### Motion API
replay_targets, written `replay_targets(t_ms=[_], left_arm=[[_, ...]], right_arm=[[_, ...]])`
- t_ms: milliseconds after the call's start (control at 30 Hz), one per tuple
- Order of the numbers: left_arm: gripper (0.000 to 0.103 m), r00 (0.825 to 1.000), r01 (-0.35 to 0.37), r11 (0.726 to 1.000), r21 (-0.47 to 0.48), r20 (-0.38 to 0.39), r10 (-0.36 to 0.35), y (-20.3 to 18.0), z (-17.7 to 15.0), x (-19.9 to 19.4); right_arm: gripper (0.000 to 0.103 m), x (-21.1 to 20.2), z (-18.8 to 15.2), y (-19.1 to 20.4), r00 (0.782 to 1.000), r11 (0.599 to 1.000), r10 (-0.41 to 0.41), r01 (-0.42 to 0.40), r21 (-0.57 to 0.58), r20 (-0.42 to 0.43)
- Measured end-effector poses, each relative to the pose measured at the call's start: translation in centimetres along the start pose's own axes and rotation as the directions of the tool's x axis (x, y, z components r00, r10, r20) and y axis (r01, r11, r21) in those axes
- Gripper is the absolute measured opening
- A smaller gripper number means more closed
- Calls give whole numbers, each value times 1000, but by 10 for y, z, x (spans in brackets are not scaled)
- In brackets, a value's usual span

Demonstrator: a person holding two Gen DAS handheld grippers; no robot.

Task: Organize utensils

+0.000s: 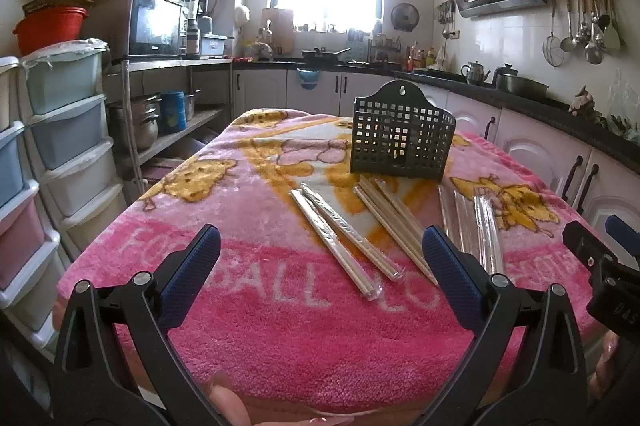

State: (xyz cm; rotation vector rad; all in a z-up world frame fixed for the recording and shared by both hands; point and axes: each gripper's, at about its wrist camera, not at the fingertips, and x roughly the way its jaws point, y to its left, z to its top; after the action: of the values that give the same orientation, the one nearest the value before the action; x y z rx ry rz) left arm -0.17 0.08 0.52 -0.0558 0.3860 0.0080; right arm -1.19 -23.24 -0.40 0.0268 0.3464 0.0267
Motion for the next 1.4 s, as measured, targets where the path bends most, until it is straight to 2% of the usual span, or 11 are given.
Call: replay_targets(t_ms=[1400], left_arm=[[93,1000,-1,1000,-10,6,1,-7,-2,2]], right_arm=[[97,4,-4,1,1000,1000,0,0,2,-19]])
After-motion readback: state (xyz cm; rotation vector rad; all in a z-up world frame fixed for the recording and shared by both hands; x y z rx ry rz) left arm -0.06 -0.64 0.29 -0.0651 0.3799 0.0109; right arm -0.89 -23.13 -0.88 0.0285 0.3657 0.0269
